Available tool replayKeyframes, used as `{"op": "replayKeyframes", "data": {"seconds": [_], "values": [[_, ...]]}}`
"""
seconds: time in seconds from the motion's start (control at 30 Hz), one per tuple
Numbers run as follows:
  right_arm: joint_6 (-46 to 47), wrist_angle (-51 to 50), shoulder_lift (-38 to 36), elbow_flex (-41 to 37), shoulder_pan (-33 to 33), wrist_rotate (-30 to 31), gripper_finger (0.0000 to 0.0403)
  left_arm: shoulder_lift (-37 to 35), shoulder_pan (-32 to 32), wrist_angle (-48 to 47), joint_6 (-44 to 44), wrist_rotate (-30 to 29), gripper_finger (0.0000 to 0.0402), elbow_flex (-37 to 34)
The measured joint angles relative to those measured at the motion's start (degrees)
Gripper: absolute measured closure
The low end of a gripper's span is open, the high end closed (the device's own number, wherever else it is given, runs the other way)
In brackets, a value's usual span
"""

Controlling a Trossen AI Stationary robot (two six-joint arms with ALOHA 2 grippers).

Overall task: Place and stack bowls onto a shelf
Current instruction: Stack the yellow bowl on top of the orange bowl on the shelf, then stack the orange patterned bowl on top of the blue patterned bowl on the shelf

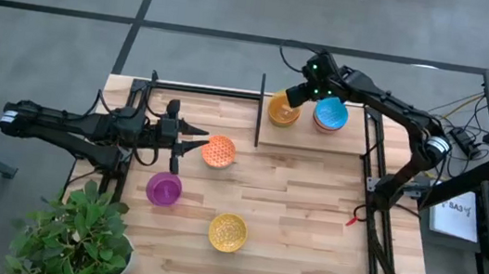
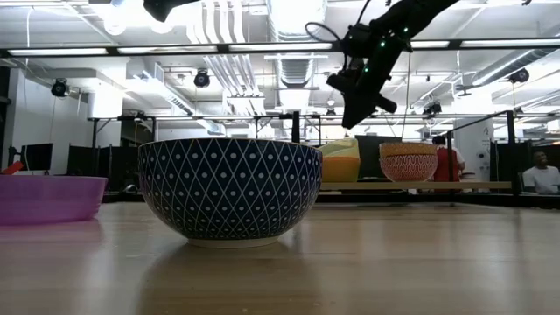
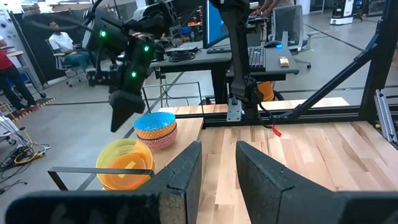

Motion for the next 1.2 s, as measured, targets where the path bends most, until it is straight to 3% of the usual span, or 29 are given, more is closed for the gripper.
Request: {"op": "replayKeyframes", "data": {"seconds": [0.3,0.87,1.03,1.2], "values": [[-1.2,2.2,1.1,-1.4,0.3,-0.1,0.0391,0.0,0.0,0.3,0.0,0.0,0.0319,0.0],[-1.8,2.0,2.0,-2.3,1.0,3.4,0.0394,0.0,0.0,0.3,0.0,0.0,0.0319,0.0],[-3.3,2.0,-0.7,-2.4,4.9,2.6,0.0394,0.3,0.0,0.3,-0.8,0.0,0.0319,0.0],[-6.0,5.7,-7.6,-7.8,13.7,2.8,0.0394,1.0,0.0,1.0,-1.4,2.8,0.0319,0.0]]}}
